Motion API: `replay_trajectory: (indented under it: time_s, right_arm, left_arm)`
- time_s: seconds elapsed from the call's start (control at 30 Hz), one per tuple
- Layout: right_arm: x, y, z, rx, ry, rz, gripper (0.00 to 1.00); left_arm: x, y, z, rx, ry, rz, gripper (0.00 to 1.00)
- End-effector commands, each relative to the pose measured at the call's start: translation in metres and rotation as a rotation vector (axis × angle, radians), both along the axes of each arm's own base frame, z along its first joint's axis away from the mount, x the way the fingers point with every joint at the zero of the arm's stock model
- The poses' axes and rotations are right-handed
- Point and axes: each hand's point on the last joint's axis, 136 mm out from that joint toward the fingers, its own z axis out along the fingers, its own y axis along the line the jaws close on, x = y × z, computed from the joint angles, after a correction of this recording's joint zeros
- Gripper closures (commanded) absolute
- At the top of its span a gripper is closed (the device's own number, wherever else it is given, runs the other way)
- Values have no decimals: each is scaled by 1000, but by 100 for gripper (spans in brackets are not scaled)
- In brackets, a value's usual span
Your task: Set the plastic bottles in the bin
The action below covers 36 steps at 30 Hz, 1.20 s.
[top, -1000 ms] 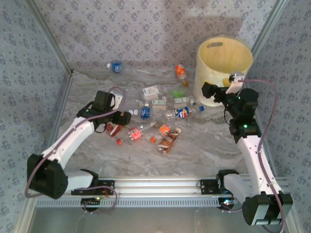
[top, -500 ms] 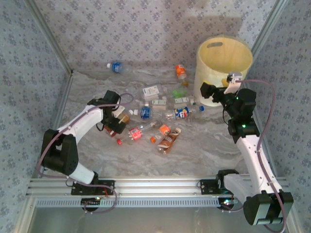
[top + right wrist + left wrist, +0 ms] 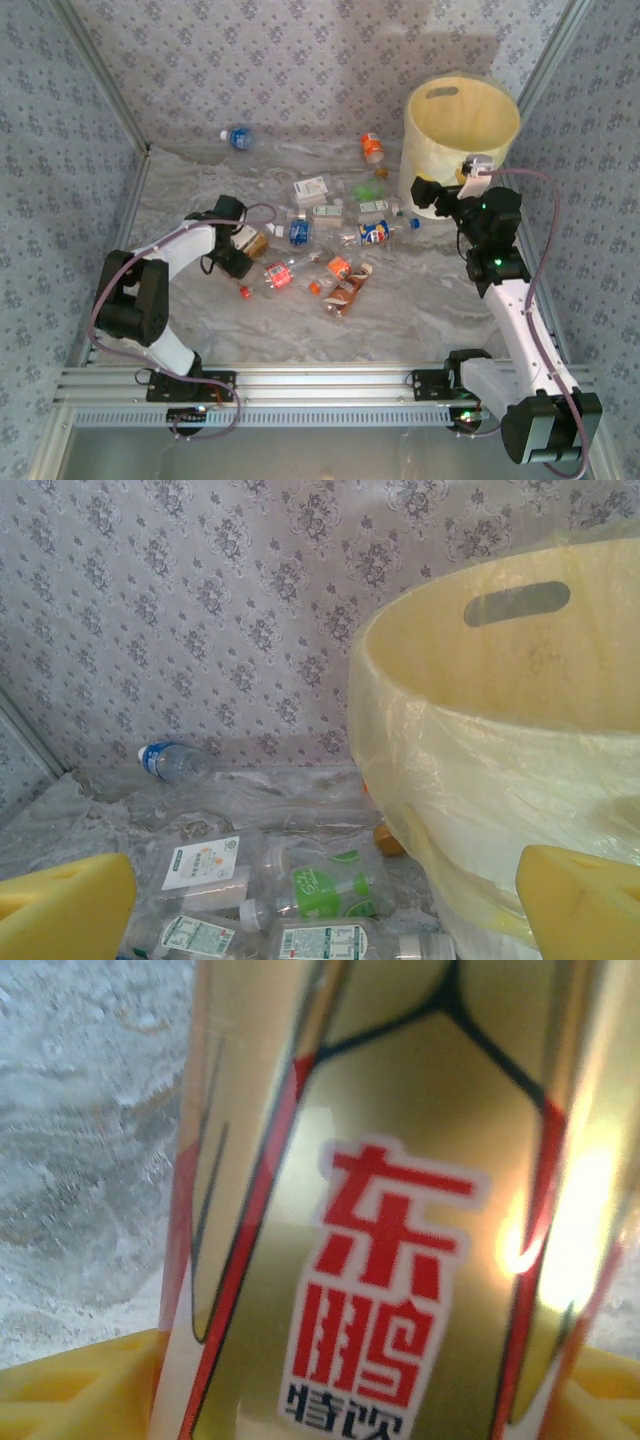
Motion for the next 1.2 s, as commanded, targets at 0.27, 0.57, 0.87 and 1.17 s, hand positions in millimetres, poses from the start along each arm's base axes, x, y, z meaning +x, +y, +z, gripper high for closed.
replay_trajectory:
  time_s: [0.27, 0.57, 0.87, 1.17]
  right_arm:
    - [-4, 14, -6, 6, 10, 66, 0]
    - [-2, 24, -22, 157, 92, 35, 0]
    - [-8, 68, -34, 134, 131, 104, 0]
    - [-2, 137, -35, 232, 206, 234, 0]
  left_arm:
    - [23, -15, 2, -82, -92, 4, 54]
    - [44, -14, 51, -134, -231, 56, 69]
    - [55, -43, 125, -384, -470, 111, 74]
    - [41, -141, 184, -755, -555, -114, 74]
